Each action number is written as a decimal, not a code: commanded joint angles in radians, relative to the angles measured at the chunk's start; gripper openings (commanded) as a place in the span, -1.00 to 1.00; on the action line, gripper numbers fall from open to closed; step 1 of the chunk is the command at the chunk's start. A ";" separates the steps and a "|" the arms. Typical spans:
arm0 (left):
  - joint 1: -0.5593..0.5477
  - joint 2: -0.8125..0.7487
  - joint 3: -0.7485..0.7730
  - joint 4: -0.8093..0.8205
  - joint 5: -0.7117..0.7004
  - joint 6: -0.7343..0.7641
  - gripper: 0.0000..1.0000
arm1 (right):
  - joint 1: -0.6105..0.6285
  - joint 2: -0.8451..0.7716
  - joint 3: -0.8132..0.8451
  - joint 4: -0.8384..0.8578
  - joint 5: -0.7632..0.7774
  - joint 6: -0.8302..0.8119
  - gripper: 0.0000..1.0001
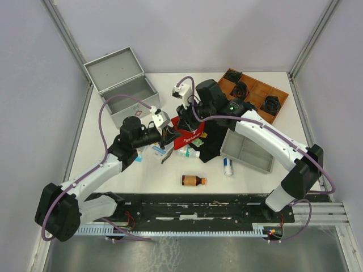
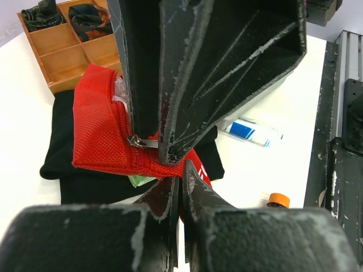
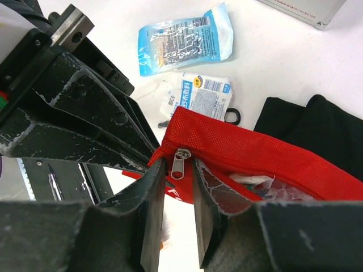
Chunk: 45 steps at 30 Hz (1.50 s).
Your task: Organize the medicine kit
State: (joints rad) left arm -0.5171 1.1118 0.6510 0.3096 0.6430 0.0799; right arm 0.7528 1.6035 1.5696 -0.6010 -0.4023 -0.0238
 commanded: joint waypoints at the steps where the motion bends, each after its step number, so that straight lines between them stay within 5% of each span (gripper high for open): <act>1: -0.006 -0.037 -0.001 0.106 0.089 0.034 -0.95 | 0.010 0.007 0.040 0.030 0.005 -0.015 -0.36; 20: -0.007 -0.067 -0.020 0.117 0.088 0.071 -0.95 | -0.003 0.011 0.040 -0.004 -0.006 -0.082 -0.63; 45: -0.003 -0.075 -0.014 0.095 -0.012 0.104 -0.95 | -0.175 -0.038 0.008 -0.046 -0.034 -0.071 -0.98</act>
State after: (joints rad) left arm -0.5175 1.0725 0.6147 0.3367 0.6140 0.1318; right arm 0.6262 1.6157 1.5723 -0.6674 -0.4820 -0.0795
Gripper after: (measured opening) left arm 0.051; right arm 0.117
